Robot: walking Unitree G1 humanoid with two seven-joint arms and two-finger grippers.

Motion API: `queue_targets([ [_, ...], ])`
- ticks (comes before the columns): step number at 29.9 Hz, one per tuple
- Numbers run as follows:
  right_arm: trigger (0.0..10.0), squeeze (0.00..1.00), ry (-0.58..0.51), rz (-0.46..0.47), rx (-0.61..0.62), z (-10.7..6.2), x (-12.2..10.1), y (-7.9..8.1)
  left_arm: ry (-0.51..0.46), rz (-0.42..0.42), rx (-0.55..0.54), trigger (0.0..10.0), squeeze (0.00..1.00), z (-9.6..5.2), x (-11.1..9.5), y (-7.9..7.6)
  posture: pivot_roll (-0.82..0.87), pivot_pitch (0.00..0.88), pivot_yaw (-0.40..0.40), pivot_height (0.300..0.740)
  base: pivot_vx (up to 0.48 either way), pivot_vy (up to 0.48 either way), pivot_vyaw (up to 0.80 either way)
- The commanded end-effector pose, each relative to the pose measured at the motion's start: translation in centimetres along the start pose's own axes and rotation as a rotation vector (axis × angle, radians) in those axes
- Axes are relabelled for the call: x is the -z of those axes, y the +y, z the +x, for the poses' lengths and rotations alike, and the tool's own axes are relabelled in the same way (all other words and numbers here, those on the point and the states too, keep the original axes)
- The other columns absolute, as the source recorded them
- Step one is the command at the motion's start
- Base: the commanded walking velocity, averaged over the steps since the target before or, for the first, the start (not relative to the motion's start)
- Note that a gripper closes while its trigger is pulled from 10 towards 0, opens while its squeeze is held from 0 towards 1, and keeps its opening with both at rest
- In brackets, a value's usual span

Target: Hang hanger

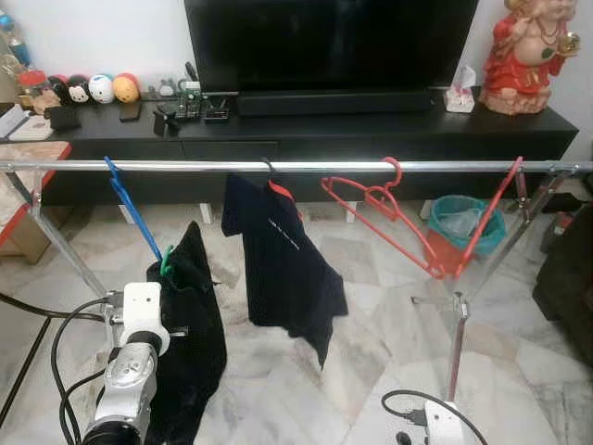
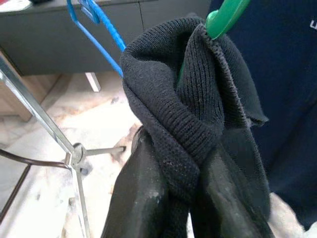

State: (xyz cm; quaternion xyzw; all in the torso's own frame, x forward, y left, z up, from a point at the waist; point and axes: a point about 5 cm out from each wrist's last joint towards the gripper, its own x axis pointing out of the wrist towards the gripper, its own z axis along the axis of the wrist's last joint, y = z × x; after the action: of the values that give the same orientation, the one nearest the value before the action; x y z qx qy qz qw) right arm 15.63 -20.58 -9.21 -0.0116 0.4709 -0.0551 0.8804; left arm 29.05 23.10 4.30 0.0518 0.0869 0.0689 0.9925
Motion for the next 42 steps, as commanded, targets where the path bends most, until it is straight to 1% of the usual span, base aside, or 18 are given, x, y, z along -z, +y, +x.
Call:
queue_targets([
  [1,10.0,0.00,-0.005,-0.009,-0.008,0.0,0.1,0.2,-0.055,0.015,-0.028,10.0,0.00,0.3,-1.1,0.3,-0.07,0.000,0.012,0.740,0.000,0.000,0.00],
  [5,10.0,0.00,-0.017,-0.036,-0.014,0.0,-0.2,0.3,-0.056,0.003,-0.045,10.0,0.00,0.5,-1.3,0.4,-0.07,0.000,0.011,0.740,0.000,-0.190,0.46],
  [8,10.0,0.00,-0.020,-0.015,-0.024,0.0,-0.3,0.4,-0.058,0.011,-0.048,10.0,0.00,0.5,-1.3,0.4,-0.07,0.000,0.009,0.740,0.000,-0.261,0.70],
  [11,10.0,0.00,-0.023,-0.013,-0.045,0.1,-0.5,0.7,-0.059,0.005,-0.063,10.0,0.00,0.5,-1.4,0.6,-0.07,0.000,0.009,0.740,0.000,-0.265,0.00],
  [19,10.0,0.00,-0.015,-0.003,-0.049,0.1,-0.3,0.7,-0.059,0.004,-0.076,10.0,0.00,0.5,-1.5,0.7,-0.07,0.000,0.007,0.740,0.000,-0.264,0.00],
  [23,10.0,0.00,-0.006,0.001,-0.057,0.0,-0.1,0.7,-0.051,0.012,-0.102,10.0,0.00,0.6,-1.5,0.8,-0.07,0.000,0.007,0.740,0.000,-0.263,0.00],
  [26,10.0,0.00,-0.006,0.003,-0.066,0.0,-0.1,0.8,-0.044,0.011,-0.134,10.0,0.00,0.6,-1.4,1.2,-0.07,0.000,0.006,0.740,0.000,0.000,0.00],
  [29,10.0,0.00,-0.005,0.001,-0.071,0.0,-0.1,0.8,-0.041,0.016,-0.143,10.0,0.00,0.6,-1.4,1.4,-0.07,0.000,0.006,0.740,0.000,0.000,0.00],
  [34,10.0,0.00,-0.005,-0.029,-0.082,0.0,-0.1,0.8,-0.035,0.016,-0.157,10.0,0.00,0.6,-1.4,1.5,-0.07,0.000,0.005,0.740,0.000,0.000,0.00],
  [40,10.0,0.00,0.001,-0.052,-0.094,0.0,0.0,0.9,-0.022,0.012,-0.170,10.0,0.00,0.6,-1.2,1.6,-0.06,0.000,0.005,0.740,0.000,0.000,0.78],
  [42,10.0,0.00,0.005,-0.049,-0.102,0.0,0.2,1.0,-0.034,0.013,-0.157,10.0,0.00,0.6,-1.3,1.5,-0.06,0.000,0.004,0.740,0.000,0.000,0.80],
])
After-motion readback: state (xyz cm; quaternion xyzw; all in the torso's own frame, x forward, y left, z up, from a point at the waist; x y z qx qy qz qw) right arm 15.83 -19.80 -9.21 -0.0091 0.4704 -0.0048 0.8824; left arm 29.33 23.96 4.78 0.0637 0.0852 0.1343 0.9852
